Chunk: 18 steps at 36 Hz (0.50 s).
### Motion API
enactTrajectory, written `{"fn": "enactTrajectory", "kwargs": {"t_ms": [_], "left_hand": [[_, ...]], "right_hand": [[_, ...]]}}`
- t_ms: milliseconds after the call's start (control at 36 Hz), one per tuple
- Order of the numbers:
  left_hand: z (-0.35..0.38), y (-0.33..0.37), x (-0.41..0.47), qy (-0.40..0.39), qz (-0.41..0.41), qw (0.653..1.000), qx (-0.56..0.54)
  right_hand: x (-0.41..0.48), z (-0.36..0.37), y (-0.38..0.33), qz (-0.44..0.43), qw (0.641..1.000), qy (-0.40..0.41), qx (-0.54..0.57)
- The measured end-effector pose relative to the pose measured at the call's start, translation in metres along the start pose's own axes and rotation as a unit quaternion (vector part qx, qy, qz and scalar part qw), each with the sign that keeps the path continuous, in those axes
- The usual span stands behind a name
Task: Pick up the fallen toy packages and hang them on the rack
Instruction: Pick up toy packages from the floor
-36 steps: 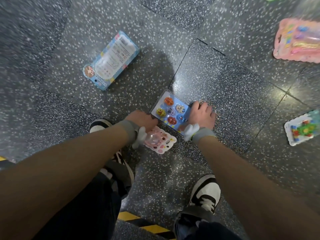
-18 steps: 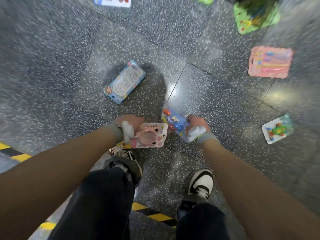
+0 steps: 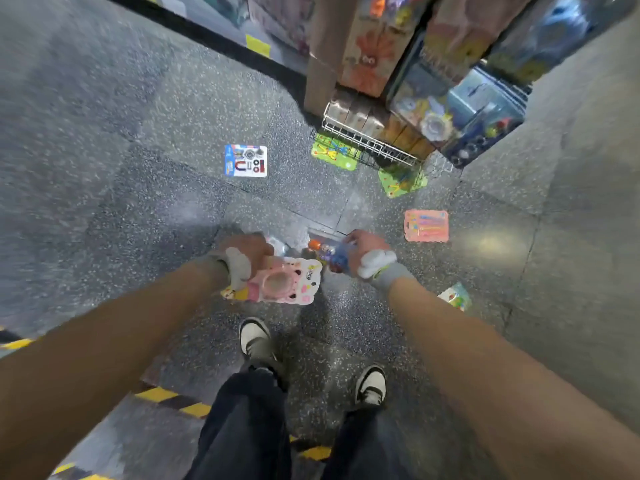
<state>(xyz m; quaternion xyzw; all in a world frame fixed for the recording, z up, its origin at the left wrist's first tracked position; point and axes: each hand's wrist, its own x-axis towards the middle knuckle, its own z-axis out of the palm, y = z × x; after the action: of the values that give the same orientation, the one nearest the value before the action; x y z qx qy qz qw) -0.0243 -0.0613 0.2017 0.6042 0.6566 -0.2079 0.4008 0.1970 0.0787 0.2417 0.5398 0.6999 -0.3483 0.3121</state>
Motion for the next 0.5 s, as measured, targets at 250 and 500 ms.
{"fn": "enactTrajectory", "kwargs": {"t_ms": [250, 500], "left_hand": [[-0.159, -0.005, -0.088, 0.078, 0.054, 0.995, 0.010], [-0.270, 0.018, -0.126, 0.091, 0.081, 0.992, 0.020]], "right_hand": [[-0.084, -0.117, -0.093, -0.087, 0.990, 0.109, -0.021], [-0.131, -0.191, -0.136, -0.168, 0.975, 0.148, 0.004]]}}
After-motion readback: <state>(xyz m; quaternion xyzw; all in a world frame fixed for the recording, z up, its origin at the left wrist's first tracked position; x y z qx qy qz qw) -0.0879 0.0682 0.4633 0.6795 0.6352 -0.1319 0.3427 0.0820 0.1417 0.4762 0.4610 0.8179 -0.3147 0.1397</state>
